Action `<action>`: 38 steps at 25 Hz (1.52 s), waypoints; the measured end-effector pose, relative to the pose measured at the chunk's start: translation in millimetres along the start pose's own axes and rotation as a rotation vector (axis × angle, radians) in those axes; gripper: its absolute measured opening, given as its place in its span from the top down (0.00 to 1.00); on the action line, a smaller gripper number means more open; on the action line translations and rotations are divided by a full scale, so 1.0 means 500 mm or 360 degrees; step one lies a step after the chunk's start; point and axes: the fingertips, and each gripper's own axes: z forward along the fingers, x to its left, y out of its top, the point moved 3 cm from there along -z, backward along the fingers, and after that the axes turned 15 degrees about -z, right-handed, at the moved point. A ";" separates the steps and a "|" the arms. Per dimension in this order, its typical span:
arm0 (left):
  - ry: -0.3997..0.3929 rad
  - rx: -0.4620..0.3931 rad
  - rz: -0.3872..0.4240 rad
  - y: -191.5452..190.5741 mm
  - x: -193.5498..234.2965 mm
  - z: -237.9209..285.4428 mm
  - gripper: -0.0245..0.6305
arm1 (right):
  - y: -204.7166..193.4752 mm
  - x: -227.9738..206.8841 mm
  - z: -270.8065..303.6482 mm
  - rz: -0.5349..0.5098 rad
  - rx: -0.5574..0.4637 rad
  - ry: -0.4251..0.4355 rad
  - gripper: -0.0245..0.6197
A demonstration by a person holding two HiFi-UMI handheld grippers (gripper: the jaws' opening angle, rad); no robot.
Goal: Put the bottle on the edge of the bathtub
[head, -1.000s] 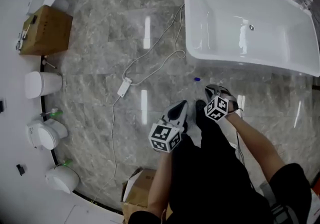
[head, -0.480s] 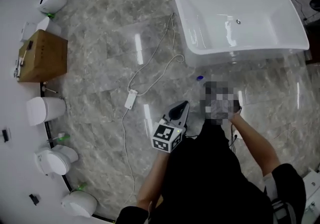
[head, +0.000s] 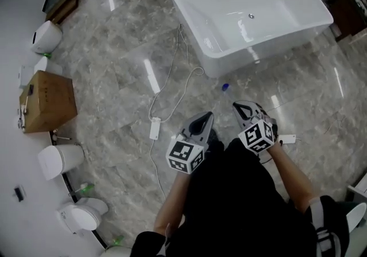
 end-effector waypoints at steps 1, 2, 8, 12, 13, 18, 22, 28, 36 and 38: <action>-0.0023 -0.0015 0.0008 0.004 -0.012 -0.001 0.95 | -0.002 -0.002 -0.021 0.0061 -0.0009 -0.0030 0.94; -0.0045 -0.0028 0.0011 0.006 -0.023 -0.003 0.95 | -0.002 -0.004 -0.043 0.0130 -0.0024 -0.0063 0.94; -0.0154 -0.0039 0.0015 -0.017 -0.117 0.005 0.95 | -0.013 0.020 -0.215 0.0598 -0.0231 -0.0155 0.94; -0.0202 -0.0075 0.0049 -0.044 -0.226 0.010 0.95 | -0.062 0.050 -0.343 0.0792 -0.0325 -0.0157 0.94; -0.0213 -0.0089 0.0047 -0.057 -0.253 0.008 0.95 | -0.076 0.058 -0.371 0.0832 -0.0342 -0.0164 0.94; -0.0222 -0.0076 0.0077 -0.134 -0.367 -0.023 0.95 | -0.110 0.094 -0.483 0.0924 -0.0450 -0.0186 0.94; -0.0152 -0.0024 0.0118 -0.203 -0.417 -0.078 0.95 | -0.133 0.149 -0.535 0.0930 -0.0488 -0.0133 0.94; 0.0023 -0.0051 0.0141 -0.249 -0.427 -0.147 0.95 | -0.161 0.194 -0.585 0.0988 -0.0573 -0.0064 0.94; -0.0011 -0.0190 0.0158 -0.208 -0.451 -0.156 0.95 | -0.130 0.151 -0.620 0.0918 -0.0649 -0.0178 0.94; -0.0028 -0.0178 0.0197 -0.206 -0.458 -0.164 0.95 | -0.121 0.151 -0.615 0.0919 -0.0649 -0.0190 0.94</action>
